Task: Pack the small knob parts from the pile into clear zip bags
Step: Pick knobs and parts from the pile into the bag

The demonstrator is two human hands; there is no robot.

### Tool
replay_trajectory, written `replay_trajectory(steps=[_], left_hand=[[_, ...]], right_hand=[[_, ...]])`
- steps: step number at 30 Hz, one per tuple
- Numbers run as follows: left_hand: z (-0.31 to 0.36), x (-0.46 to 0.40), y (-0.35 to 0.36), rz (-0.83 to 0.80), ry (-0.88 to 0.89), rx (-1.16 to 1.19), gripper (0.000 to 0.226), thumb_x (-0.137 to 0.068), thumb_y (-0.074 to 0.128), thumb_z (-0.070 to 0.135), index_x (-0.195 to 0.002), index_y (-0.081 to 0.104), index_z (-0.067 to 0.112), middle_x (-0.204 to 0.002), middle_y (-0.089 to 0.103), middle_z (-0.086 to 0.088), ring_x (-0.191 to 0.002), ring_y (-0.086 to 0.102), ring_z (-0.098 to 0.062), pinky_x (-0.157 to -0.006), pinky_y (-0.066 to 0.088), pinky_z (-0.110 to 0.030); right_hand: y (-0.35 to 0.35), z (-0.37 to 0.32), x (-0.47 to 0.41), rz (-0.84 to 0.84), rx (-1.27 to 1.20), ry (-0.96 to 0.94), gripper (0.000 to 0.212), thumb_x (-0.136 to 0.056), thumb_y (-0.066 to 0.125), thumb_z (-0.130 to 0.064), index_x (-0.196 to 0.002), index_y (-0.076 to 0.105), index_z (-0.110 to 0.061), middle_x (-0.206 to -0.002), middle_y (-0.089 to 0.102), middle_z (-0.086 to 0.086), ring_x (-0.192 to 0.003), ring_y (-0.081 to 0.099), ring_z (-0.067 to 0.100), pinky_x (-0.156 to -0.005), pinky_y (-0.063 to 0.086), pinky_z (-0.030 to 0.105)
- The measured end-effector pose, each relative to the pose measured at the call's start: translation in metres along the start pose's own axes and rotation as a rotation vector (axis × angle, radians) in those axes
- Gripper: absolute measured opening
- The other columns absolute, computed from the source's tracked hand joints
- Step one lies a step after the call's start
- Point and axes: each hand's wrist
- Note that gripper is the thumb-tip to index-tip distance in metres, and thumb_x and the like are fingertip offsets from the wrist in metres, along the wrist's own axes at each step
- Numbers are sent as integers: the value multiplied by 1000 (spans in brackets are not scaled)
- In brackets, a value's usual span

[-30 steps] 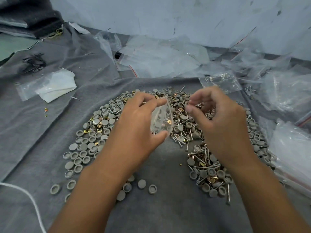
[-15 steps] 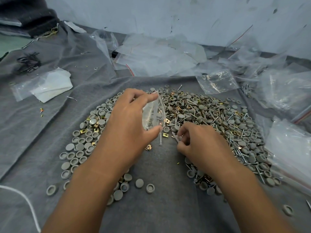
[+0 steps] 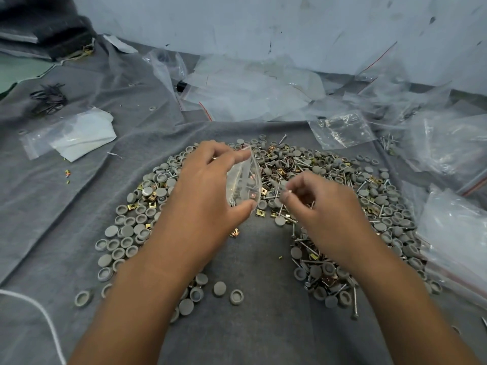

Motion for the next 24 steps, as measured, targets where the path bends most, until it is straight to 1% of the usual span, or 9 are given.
replay_trajectory(steps=[2, 5, 7, 9, 13, 16, 19, 22, 24], left_hand=[[1, 0, 2, -2, 14, -3, 72, -73, 84, 29, -139, 57, 27, -119, 48, 13, -101, 46, -5, -90, 36, -20], [3, 0, 4, -14, 38, 2, 70, -72, 83, 28, -137, 59, 24, -119, 49, 11, -101, 45, -6, -90, 39, -20], [4, 0, 5, -25, 55, 3, 69, -71, 82, 29, -136, 60, 23, -119, 50, 10, -102, 45, -6, -92, 40, -21], [4, 0, 5, -41, 70, 4, 69, -71, 83, 29, -136, 60, 23, -120, 51, 9, -107, 48, -7, -95, 42, -23], [5, 0, 5, -68, 77, 4, 66, -72, 81, 28, -135, 61, 21, -121, 52, 6, -114, 50, -11, -98, 46, -31], [4, -1, 2, -76, 58, 21, 64, -75, 76, 31, -136, 60, 24, -121, 50, 10, -113, 49, -8, -96, 42, -18], [2, -4, -11, 14, -35, 31, 76, -67, 75, 40, -140, 54, 29, -120, 46, 15, -104, 48, -1, -91, 37, -4], [-4, -6, -32, 247, -95, 89, 76, -69, 75, 38, -141, 52, 27, -122, 47, 10, -101, 53, -8, -95, 49, -21], [-7, -6, -42, 341, -76, 82, 74, -73, 82, 33, -142, 53, 25, -125, 50, 4, -99, 55, -12, -91, 50, -25]], right_hand=[[-11, -11, -1, 117, -72, -165, 11, -97, 67, -26, -87, 63, -30, -72, 64, -15, -73, 61, 0, -63, 43, 9], [-12, -28, 4, 180, 97, -390, 5, -93, 70, -18, -93, 66, -21, -82, 62, -15, -75, 57, 4, -72, 43, 13], [-8, -31, 7, 166, 205, -446, 5, -93, 71, -16, -98, 70, -14, -92, 65, -4, -82, 59, 12, -78, 51, 29], [-7, -32, 7, 131, 254, -397, 8, -93, 71, -17, -101, 71, -14, -96, 66, 1, -88, 62, 21, -79, 53, 41], [-1, -36, 8, 123, 286, -366, 18, -88, 77, -20, -104, 72, -17, -99, 65, -2, -91, 60, 19, -81, 52, 40], [3, -38, 7, 165, 154, -355, 25, -84, 80, -27, -107, 72, -24, -100, 65, -9, -88, 58, 9, -80, 50, 29], [1, -30, 1, 236, 25, -277, 10, -91, 74, -30, -100, 70, -27, -93, 63, -17, -80, 57, 1, -75, 50, 27], [15, -20, 3, 55, 109, -130, 10, -94, 68, -38, -104, 66, -35, -96, 60, -21, -85, 58, 0, -77, 57, 34], [33, -19, 8, -123, 181, -86, 22, -93, 67, -45, -113, 64, -37, -106, 59, -21, -96, 58, 2, -87, 55, 34]])
Point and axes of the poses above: each hand's wrist, its own x-axis away from the middle knuckle, its own y-axis out of the palm, z = x × y
